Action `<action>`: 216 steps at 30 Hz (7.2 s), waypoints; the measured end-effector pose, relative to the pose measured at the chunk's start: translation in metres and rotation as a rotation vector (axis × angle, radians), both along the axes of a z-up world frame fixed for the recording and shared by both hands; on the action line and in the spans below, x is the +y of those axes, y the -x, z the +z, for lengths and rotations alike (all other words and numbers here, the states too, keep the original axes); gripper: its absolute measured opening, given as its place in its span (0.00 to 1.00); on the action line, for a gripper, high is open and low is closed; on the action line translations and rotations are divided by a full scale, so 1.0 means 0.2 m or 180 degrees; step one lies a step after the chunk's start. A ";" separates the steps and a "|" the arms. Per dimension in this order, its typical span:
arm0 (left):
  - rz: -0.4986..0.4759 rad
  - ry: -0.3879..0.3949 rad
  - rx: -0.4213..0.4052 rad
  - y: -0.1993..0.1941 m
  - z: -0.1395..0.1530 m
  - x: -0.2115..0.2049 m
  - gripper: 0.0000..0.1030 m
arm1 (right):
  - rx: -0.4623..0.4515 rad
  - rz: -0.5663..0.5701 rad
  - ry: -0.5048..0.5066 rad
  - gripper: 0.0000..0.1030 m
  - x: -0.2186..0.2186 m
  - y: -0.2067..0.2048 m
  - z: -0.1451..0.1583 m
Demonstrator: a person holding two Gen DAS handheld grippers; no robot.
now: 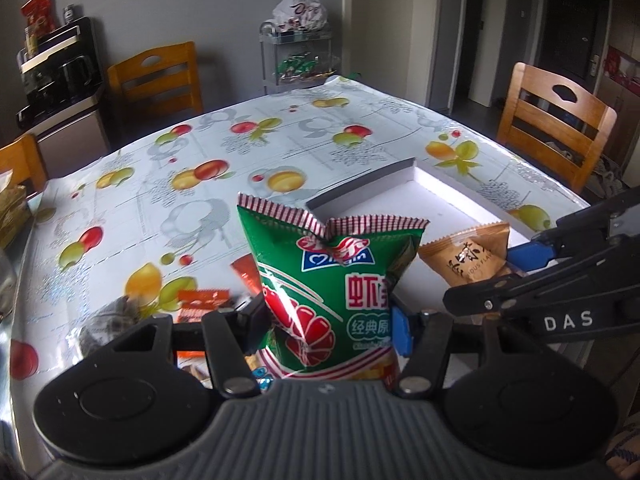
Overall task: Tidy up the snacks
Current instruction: 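Carry the green bag and the peanut bag toward the white box with both grippers, then lower the peanut bag into the white box and open the right gripper while the left holds the green bag, then open the left gripper to drop the green bag into the white box, then move both grippers back over the remaining snacks on the table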
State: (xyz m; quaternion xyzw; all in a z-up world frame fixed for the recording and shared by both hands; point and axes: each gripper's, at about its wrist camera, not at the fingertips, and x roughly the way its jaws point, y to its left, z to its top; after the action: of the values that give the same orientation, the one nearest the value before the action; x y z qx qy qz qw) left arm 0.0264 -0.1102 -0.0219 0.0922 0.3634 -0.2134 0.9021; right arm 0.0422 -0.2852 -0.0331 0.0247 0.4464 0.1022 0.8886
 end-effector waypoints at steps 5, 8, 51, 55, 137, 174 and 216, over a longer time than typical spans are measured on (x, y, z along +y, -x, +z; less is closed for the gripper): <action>-0.0130 0.0010 0.0008 -0.01 0.00 -0.09 0.57 | 0.0020 -0.0133 -0.0001 0.41 -0.08 0.02 -0.01; -0.0202 0.0018 0.0023 -0.02 0.00 -0.15 0.57 | 0.0028 -0.0199 0.0007 0.41 -0.13 0.03 -0.01; -0.0603 -0.0027 0.0346 -0.23 -0.14 -0.56 0.57 | 0.0370 -0.0530 0.0078 0.41 -0.49 -0.09 -0.12; -0.0668 -0.0033 0.0381 -0.24 -0.15 -0.58 0.57 | 0.0398 -0.0543 0.0090 0.41 -0.50 -0.09 -0.14; -0.0610 0.0008 -0.0134 -0.06 -0.06 -0.36 0.70 | -0.0121 -0.0361 0.0273 0.58 -0.32 -0.15 0.06; 0.0600 -0.0207 0.0365 -0.11 -0.23 0.46 0.70 | 0.0087 0.0529 0.0157 0.54 0.39 -0.25 -0.09; 0.0510 -0.0063 0.0768 -0.21 -0.43 0.53 0.47 | 0.0534 0.0727 0.0239 0.54 0.53 -0.38 -0.31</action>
State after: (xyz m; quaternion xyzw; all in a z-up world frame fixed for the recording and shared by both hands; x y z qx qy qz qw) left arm 0.0675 -0.0045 -0.1079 0.0454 0.4774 -0.1467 0.8651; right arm 0.1192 -0.1787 -0.0950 -0.0511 0.5225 0.1834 0.8311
